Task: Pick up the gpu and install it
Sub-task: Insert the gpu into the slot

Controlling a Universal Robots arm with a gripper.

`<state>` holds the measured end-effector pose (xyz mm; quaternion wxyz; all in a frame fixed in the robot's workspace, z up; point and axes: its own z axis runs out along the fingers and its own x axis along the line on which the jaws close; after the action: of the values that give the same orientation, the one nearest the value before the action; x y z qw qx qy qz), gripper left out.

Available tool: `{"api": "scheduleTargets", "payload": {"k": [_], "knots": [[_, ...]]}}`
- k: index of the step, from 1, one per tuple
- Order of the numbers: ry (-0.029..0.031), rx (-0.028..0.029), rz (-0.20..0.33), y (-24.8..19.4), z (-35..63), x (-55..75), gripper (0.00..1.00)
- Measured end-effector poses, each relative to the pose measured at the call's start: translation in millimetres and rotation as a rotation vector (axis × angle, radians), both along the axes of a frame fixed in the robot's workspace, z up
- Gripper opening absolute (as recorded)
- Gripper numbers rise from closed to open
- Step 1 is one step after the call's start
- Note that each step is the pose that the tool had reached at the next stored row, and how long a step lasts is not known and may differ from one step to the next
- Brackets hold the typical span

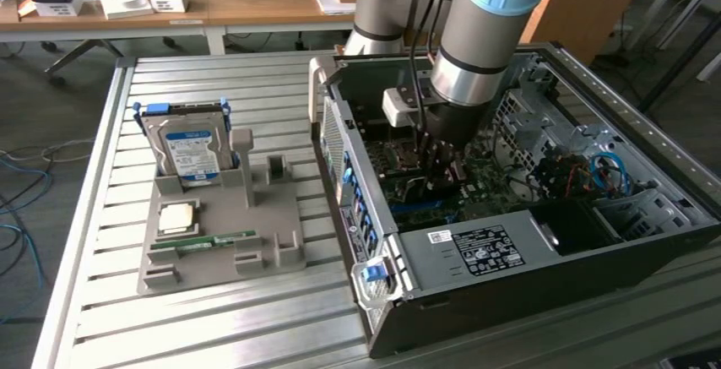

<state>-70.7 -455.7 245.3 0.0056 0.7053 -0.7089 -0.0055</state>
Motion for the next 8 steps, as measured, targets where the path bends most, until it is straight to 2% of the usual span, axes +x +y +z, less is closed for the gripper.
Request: {"api": "scheduleTargets", "payload": {"k": [8], "knots": [[0.0001, -0.0001, 0.000, 0.0, 0.0, 0.0, 0.27]]}}
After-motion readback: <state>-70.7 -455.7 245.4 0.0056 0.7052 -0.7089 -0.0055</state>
